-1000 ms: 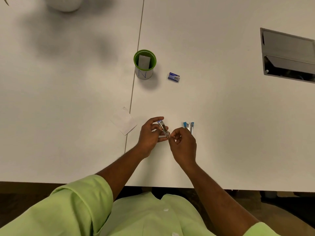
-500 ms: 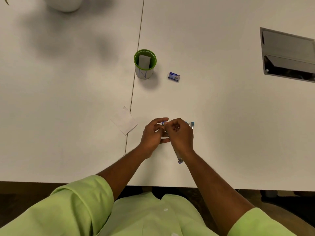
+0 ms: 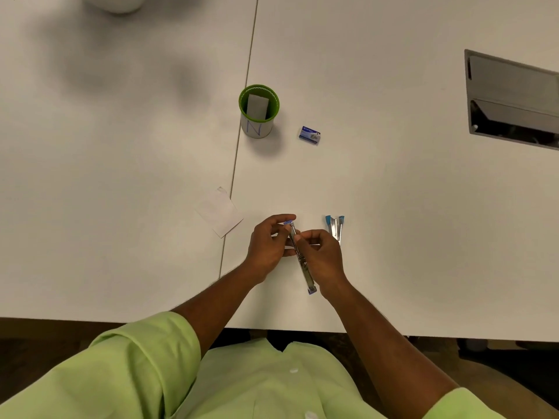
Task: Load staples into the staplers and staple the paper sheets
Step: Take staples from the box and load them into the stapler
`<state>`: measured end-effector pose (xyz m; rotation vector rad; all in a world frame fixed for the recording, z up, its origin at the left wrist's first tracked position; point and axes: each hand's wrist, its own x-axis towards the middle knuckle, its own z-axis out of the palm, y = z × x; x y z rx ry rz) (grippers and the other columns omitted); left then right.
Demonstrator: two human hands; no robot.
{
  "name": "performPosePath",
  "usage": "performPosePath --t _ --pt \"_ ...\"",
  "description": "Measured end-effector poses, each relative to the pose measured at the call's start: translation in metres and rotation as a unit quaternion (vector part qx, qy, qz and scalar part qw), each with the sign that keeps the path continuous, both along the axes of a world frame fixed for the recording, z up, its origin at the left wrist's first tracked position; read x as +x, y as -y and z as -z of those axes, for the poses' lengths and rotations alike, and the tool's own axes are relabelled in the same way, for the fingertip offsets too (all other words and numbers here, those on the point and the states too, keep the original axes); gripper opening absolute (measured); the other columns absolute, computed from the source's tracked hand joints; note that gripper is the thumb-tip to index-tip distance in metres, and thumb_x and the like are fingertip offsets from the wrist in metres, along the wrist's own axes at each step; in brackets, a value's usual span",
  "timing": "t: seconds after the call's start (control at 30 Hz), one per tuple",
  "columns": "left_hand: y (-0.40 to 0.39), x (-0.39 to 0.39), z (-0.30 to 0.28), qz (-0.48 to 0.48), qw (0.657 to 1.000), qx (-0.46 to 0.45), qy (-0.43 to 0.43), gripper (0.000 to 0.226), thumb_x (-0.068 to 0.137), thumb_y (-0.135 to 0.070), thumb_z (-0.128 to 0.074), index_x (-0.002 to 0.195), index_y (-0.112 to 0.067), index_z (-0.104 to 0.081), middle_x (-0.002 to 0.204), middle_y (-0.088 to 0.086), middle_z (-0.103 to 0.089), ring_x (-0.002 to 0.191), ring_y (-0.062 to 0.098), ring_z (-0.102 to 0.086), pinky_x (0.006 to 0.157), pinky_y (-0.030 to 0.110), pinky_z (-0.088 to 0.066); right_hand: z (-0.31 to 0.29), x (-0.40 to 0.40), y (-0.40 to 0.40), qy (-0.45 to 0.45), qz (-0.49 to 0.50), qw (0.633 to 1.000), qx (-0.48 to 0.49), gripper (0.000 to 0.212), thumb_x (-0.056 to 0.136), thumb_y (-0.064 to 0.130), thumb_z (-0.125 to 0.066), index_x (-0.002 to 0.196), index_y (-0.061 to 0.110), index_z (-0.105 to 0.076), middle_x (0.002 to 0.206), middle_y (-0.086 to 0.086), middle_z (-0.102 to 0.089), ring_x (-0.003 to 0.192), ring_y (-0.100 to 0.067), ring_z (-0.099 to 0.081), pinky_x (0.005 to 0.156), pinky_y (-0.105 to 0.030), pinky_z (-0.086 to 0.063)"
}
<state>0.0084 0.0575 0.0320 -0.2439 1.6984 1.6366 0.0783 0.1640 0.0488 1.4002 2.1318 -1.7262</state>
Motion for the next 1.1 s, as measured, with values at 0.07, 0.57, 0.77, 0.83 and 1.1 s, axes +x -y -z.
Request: performPosePath --t 0.07,0.57,0.77,0.83,1.1 --pt "-0.002 0.0 -0.001 0.007 1.0 0.002 -0.002 0.025 0.103 -0.013 -0.055 0.123 -0.022 -0.068 0.111 0.012 -0.072 0.087 0.026 -0.076 0.076 0.046 -0.064 0.001 -0.002 0.001 0.005 0.013 1.0 0.007 0.013 0.088 0.036 -0.076 0.089 0.026 -0.067 0.083 0.012 -0.069 0.071 0.0 -0.066 0.057 -0.009 -0.047" --pt "0.004 0.002 0.004 0.034 0.999 0.011 0.037 0.026 0.103 -0.012 -0.054 0.122 -0.021 -0.069 0.108 0.016 -0.071 0.088 0.031 -0.076 0.078 0.05 -0.063 0.003 0.012 -0.016 0.001 -0.103 0.995 -0.006 0.02 0.09 0.001 -0.069 0.101 0.017 -0.071 0.097 -0.001 -0.074 0.085 -0.009 -0.065 0.072 -0.02 -0.056" --pt "0.002 -0.006 0.002 0.019 0.998 0.03 0.059 0.026 0.103 -0.012 -0.052 0.12 -0.02 -0.07 0.103 0.014 -0.074 0.086 0.03 -0.076 0.073 0.043 -0.064 0.0 0.009 -0.016 0.001 -0.085 0.996 -0.016 0.027 0.088 0.002 -0.065 0.103 0.024 -0.07 0.096 0.011 -0.073 0.085 -0.003 -0.066 0.076 -0.021 -0.058" --pt "0.001 -0.009 0.001 0.005 0.997 0.04 0.071 0.025 0.104 -0.012 -0.052 0.119 -0.02 -0.07 0.101 0.011 -0.077 0.085 0.029 -0.077 0.068 0.039 -0.063 0.002 0.01 -0.014 0.003 -0.074 0.997 -0.006 0.026 0.089 0.009 -0.066 0.107 0.027 -0.067 0.097 0.014 -0.071 0.085 0.002 -0.065 0.069 -0.013 -0.053" --pt "0.006 -0.02 0.006 -0.062 0.989 0.049 0.124 0.025 0.106 -0.013 -0.049 0.124 -0.017 -0.065 0.104 0.011 -0.077 0.093 0.032 -0.076 0.078 0.043 -0.063 0.011 0.017 -0.012 0.105 -0.1 0.987 -0.074 0.017 0.098 0.04 -0.061 0.103 0.025 -0.062 0.095 -0.003 -0.073 0.074 -0.01 -0.071 0.065 -0.03 -0.056"
